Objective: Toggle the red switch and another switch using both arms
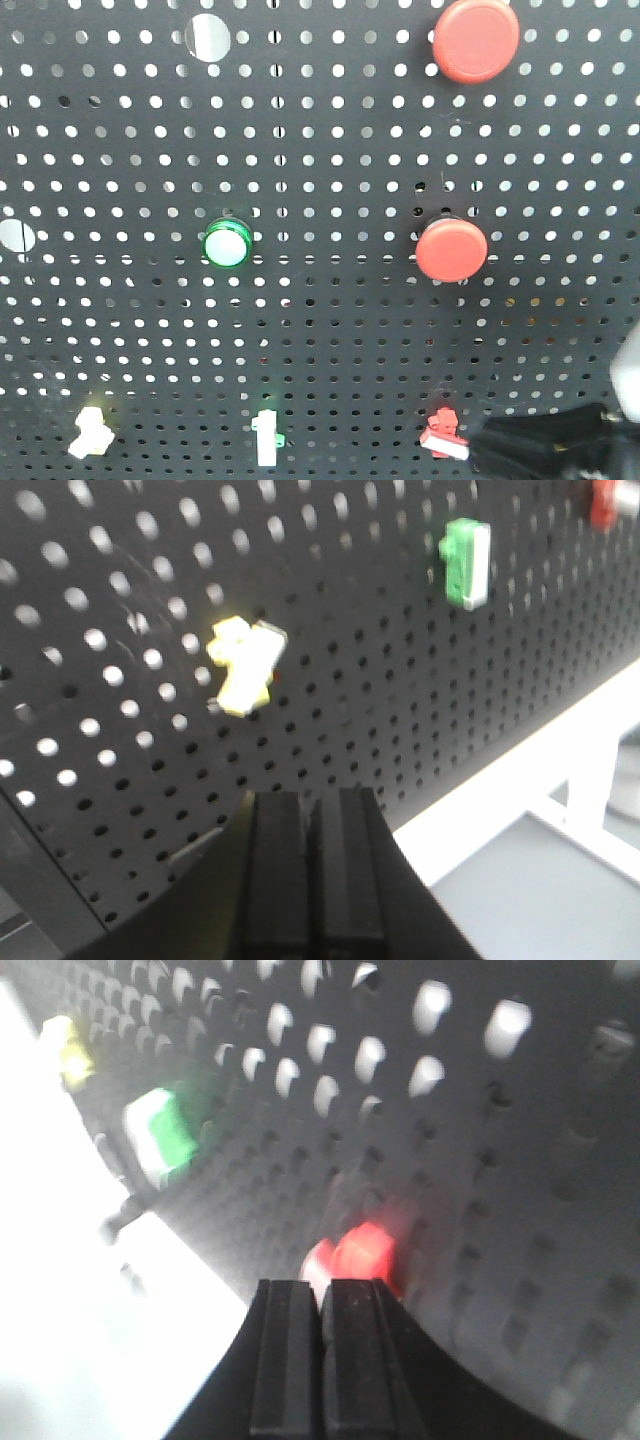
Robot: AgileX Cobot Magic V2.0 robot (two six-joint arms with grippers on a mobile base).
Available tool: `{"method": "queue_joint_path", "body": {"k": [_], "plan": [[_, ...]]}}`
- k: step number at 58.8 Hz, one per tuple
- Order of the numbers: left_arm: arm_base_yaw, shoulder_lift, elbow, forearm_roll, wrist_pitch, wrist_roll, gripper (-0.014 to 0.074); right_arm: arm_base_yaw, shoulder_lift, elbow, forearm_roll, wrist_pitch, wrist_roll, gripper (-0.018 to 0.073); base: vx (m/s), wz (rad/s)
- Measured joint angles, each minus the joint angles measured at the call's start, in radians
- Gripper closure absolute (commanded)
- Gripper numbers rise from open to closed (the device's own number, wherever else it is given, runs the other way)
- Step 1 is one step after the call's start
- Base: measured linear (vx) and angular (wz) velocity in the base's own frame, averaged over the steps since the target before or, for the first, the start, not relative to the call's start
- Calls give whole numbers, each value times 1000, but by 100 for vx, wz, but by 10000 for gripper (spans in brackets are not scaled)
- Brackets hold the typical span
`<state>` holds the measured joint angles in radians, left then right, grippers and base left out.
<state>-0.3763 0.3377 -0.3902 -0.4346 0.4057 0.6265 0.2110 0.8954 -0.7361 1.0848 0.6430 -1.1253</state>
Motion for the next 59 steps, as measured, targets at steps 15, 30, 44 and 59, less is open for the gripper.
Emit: {"method": "queue_joint_path", "body": {"k": [15,30,44,59], "plan": [[0,0,67,1,-65,-10,594,120,88,0,86,-68,-67,566,0,0],[0,0,67,1,-86,-24,594,149,121,0,125,-124,-112,566,0,0],[0,0,67,1,-86,-24,594,154,151,5,99,-123,-48,566,0,0],[0,0,67,3,-86,-28,594,151,190,101,-18,-153,55,566,0,0]]}}
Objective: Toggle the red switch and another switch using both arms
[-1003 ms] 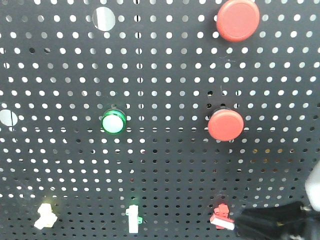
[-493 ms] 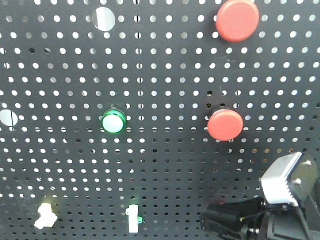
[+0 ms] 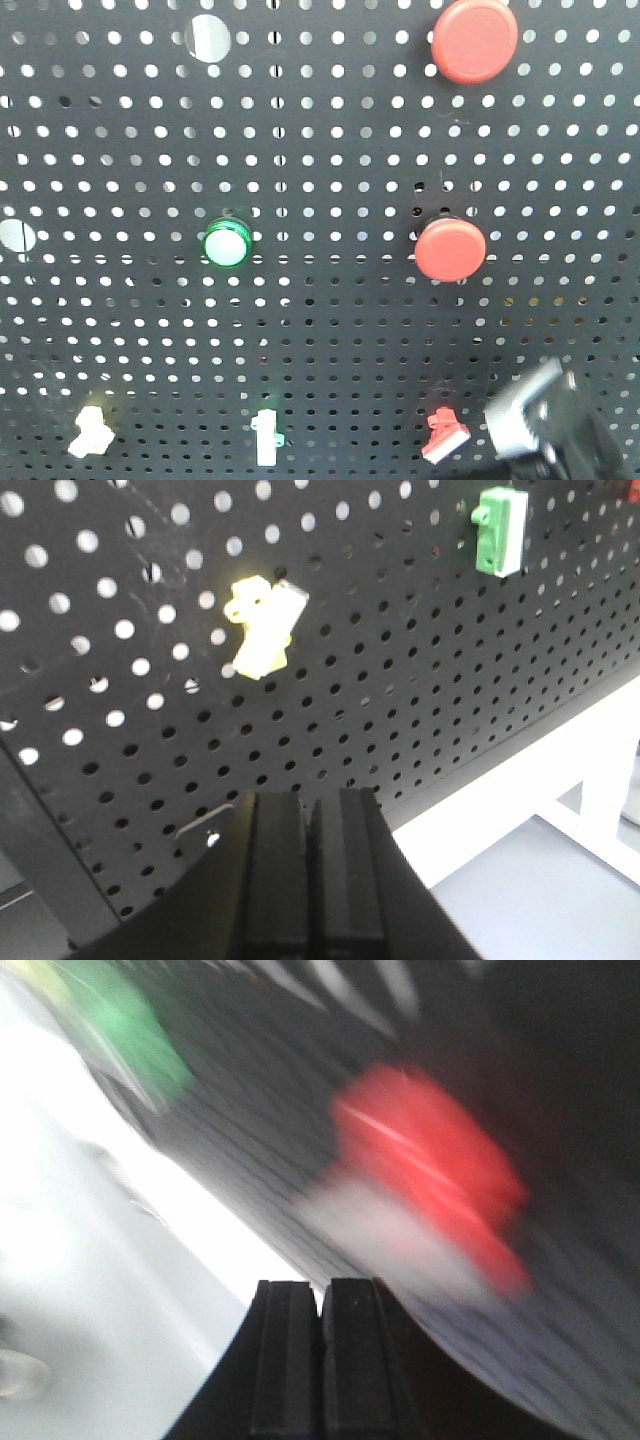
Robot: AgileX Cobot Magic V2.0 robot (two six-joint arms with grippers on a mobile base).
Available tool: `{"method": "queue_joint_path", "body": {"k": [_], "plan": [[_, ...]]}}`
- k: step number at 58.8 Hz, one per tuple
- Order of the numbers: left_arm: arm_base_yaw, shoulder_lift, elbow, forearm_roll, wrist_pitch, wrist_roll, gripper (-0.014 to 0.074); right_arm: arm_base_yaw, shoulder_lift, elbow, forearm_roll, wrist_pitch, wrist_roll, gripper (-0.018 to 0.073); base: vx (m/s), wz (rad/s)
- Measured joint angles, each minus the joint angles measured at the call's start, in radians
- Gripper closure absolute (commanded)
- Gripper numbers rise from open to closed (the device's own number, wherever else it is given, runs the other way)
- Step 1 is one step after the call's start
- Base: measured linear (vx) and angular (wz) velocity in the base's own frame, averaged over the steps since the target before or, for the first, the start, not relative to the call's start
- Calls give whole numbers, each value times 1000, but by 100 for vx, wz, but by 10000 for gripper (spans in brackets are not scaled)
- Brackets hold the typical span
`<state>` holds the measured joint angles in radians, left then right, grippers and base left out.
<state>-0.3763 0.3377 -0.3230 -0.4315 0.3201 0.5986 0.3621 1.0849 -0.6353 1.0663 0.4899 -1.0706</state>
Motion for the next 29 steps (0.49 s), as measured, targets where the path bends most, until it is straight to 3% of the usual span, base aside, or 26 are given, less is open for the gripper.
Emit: {"method": "queue_joint_path", "body": {"k": [17,29], "plan": [[0,0,0,3,0,-1,594,0,-106,57,-10,-8,2,566,0,0],[0,0,0,4,0,-31,594,0,-398,208,-21,-190,-5,566,0,0]]}}
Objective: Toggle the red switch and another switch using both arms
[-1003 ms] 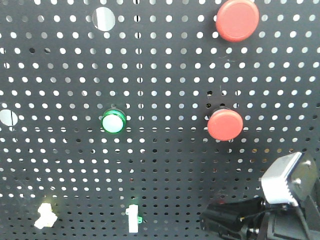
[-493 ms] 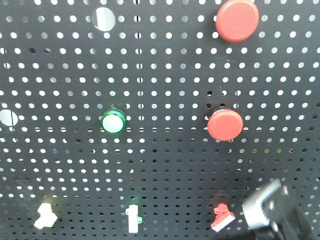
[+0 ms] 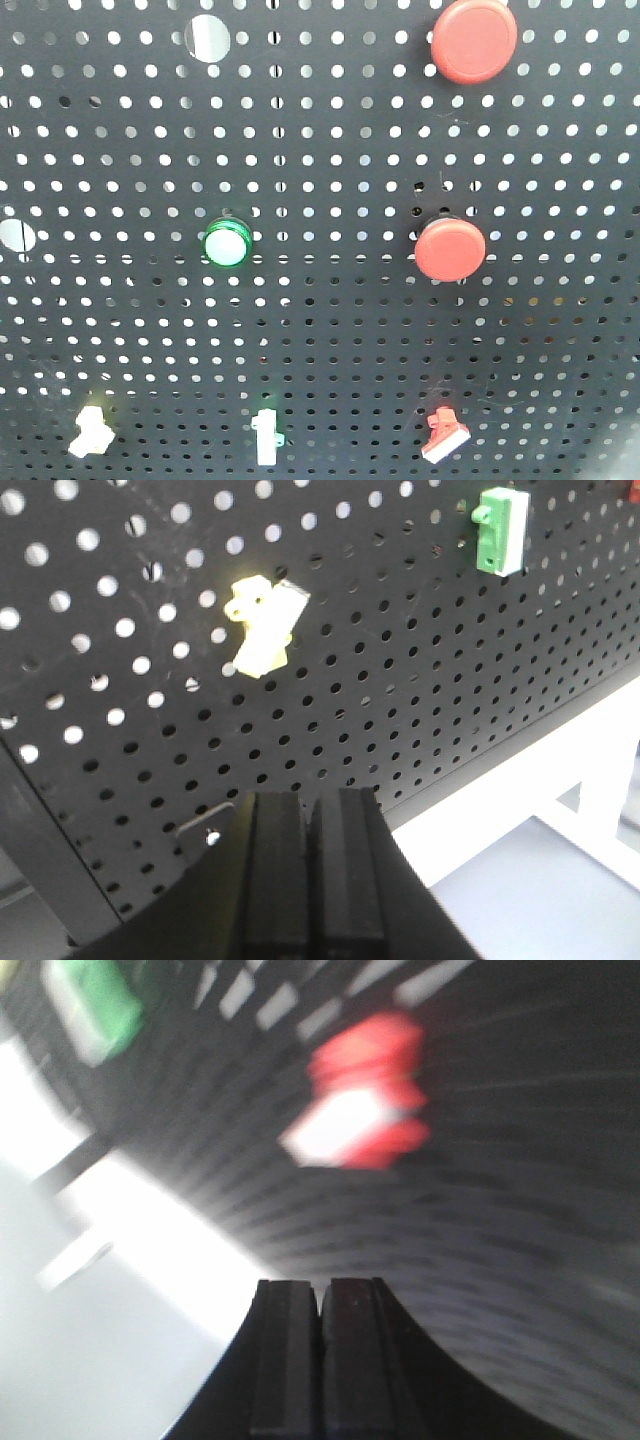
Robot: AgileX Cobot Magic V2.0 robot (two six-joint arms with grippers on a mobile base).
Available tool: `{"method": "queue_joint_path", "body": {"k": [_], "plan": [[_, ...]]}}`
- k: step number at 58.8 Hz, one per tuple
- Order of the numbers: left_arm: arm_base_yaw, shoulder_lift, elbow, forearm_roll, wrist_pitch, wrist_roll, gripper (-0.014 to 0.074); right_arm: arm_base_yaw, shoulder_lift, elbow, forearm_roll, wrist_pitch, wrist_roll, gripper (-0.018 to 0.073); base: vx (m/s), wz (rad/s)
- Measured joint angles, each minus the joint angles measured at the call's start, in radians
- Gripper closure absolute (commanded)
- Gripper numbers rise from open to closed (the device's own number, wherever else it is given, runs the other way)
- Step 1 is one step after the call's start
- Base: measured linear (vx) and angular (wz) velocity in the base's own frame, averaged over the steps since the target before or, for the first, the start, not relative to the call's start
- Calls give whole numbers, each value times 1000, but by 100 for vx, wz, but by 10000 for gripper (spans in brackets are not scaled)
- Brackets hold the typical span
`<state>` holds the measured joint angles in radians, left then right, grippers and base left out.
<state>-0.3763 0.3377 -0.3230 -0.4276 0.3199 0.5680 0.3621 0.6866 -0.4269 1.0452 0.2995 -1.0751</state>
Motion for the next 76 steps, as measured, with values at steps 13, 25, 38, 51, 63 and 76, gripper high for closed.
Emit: {"method": "queue_joint_path", "body": {"k": [13,25,38,51,63,76], "plan": [[0,0,0,1,0,-63,594,0,-332,179,12,-234,-46,566,0,0],[0,0,0,1,0,-69,594,0,-406,256,26,-312,-48,566,0,0],[0,0,0,2,0,-69,594,0,-406,285,26,-313,-48,566,0,0],[0,0,0,2,0,-69,594,0,-406,286,26,-314,-48,566,0,0],[18,-19,49,67,-58,-71,594,0,-406,286,26,-315,-48,566,0,0],[219,-154,230,215,-278,-216,594,0,-406,286,26,-315,-48,566,0,0]]}}
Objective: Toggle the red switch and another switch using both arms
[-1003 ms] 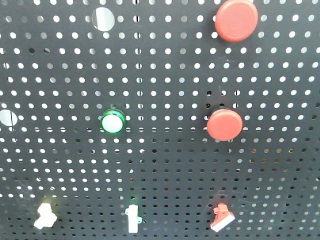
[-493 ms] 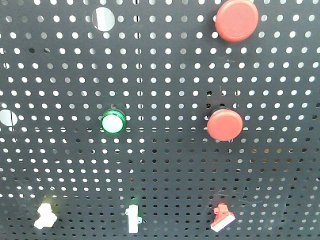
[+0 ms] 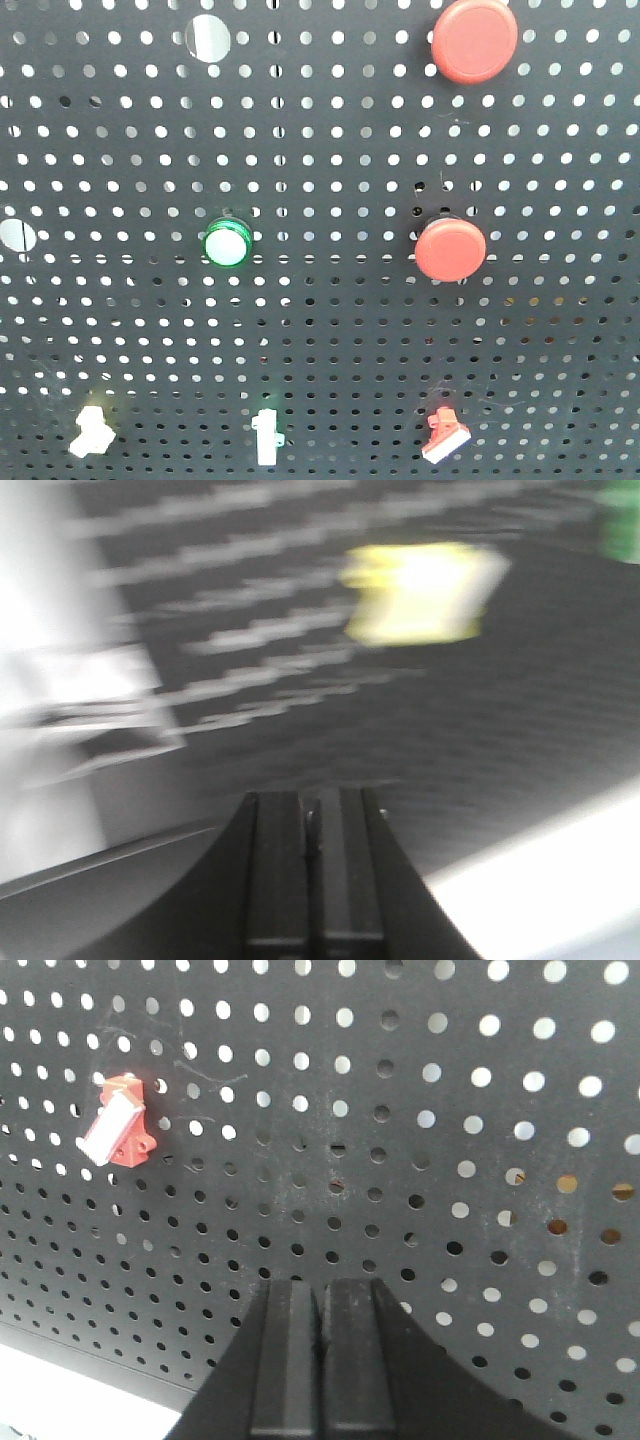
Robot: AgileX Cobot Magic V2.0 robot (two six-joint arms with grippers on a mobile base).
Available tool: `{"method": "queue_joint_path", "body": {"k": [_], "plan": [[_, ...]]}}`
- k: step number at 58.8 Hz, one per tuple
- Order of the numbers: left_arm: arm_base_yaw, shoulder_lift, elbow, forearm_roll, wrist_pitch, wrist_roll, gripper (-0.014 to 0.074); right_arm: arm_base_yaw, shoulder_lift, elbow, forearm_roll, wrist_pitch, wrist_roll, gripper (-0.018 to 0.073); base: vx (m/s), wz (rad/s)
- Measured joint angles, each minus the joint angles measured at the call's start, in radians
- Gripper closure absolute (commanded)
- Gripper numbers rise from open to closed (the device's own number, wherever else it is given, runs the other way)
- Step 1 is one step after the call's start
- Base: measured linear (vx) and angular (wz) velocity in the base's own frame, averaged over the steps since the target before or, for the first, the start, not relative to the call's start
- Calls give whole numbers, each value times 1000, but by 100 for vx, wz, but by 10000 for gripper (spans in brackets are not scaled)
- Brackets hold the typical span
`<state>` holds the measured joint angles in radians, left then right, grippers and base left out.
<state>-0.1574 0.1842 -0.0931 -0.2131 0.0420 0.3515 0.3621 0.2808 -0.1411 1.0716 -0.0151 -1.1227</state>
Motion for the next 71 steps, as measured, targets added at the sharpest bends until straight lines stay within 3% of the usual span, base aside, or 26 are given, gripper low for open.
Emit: {"method": "queue_joint_path", "body": {"k": [7,16,28,71], "plan": [[67,-84,96,52,-36,-110,594,0,0,0,1,0,0,566,0,0],[88,-185,119,98,6,-196,594,0,0,0,1,0,0,566,0,0],[91,-194,119,139,40,-211,594,0,0,0,1,-1,0,566,0,0],[91,-194,119,143,44,-212,594,0,0,0,1,-1,0,566,0,0]]}}
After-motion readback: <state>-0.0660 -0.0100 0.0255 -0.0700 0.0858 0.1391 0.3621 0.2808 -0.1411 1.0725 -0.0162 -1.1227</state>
